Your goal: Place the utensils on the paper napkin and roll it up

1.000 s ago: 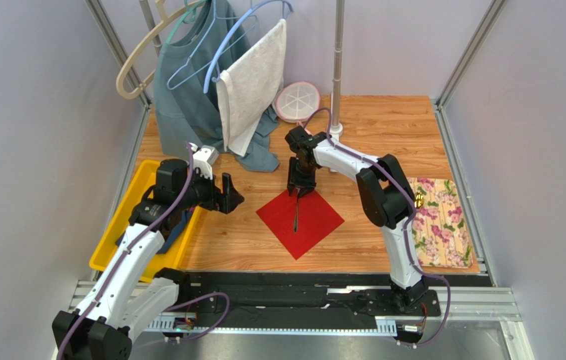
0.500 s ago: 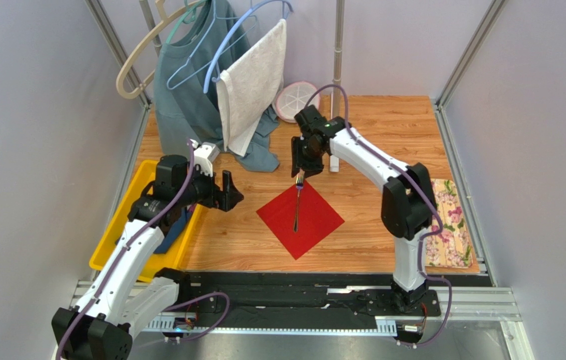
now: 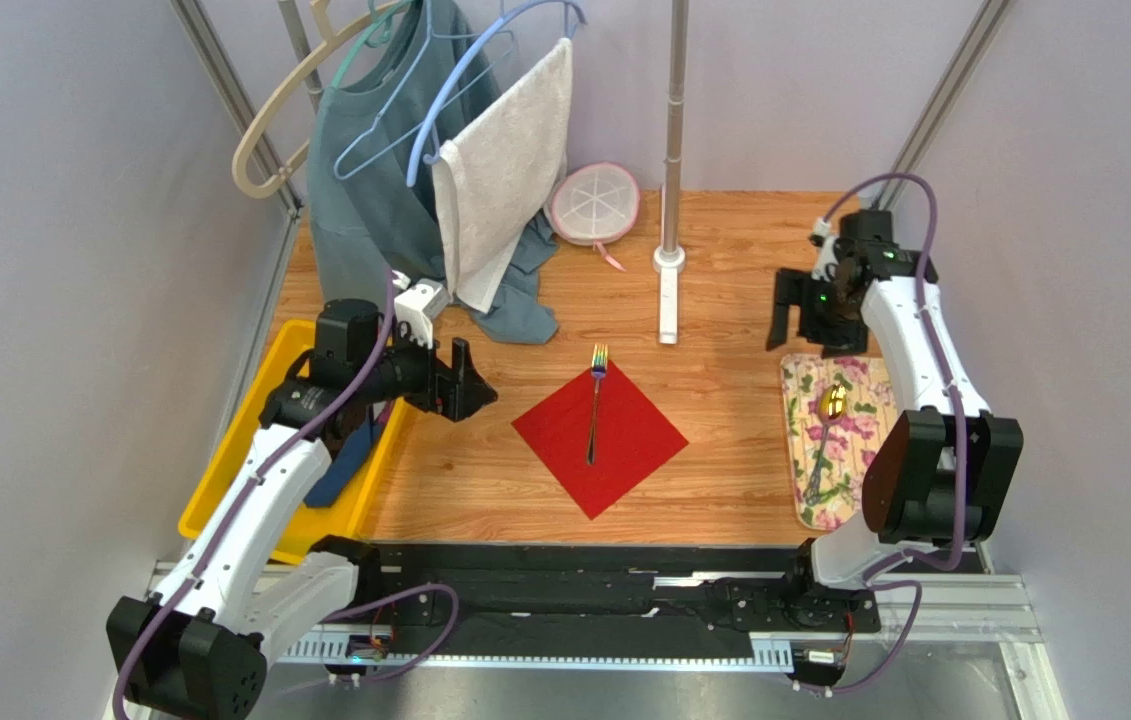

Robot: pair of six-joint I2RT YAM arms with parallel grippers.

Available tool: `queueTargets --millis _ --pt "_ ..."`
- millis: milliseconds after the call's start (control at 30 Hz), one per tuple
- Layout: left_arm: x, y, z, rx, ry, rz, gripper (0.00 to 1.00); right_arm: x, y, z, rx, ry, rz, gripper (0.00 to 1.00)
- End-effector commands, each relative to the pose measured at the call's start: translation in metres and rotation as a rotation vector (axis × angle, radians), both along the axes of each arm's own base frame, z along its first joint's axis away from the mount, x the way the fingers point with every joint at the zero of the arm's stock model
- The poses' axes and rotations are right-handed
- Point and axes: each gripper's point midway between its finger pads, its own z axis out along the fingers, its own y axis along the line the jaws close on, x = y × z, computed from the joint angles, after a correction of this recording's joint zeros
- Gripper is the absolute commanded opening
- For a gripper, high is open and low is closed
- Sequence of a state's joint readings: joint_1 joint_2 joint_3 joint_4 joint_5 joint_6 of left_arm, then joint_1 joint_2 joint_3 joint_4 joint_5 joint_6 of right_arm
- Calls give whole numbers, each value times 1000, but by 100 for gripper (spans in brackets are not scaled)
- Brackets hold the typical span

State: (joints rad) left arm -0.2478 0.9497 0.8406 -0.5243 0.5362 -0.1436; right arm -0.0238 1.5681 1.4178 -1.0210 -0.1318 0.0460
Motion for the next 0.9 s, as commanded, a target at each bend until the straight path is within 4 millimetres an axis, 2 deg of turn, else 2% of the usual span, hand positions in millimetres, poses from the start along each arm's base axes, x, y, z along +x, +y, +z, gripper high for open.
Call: queueTargets --millis 0,67,167,233,267,467,700,867 --pt "2 -8 17 -47 -83 -47 99 -27 -51 -11 -56 36 38 86" --pt "2 -7 15 -38 -87 -55 99 -37 -72 -27 -52 79 13 86" --pt "4 -5 13 -14 -87 -56 99 -47 -86 -48 -4 116 -17 81" --pt "8 -3 10 8 -85 -53 99 -47 -87 -55 19 106 -20 76" --pt "9 -3 11 12 -83 -50 99 -53 -89 -62 20 119 -17 75" --pt "16 0 9 32 -78 -29 99 -56 -89 -75 38 144 9 70" --pt "13 -1 9 -5 -82 -6 99 -51 -96 -97 27 193 14 57" --pt "16 -1 12 -23 -92 23 99 -58 -94 -115 44 237 -13 50"
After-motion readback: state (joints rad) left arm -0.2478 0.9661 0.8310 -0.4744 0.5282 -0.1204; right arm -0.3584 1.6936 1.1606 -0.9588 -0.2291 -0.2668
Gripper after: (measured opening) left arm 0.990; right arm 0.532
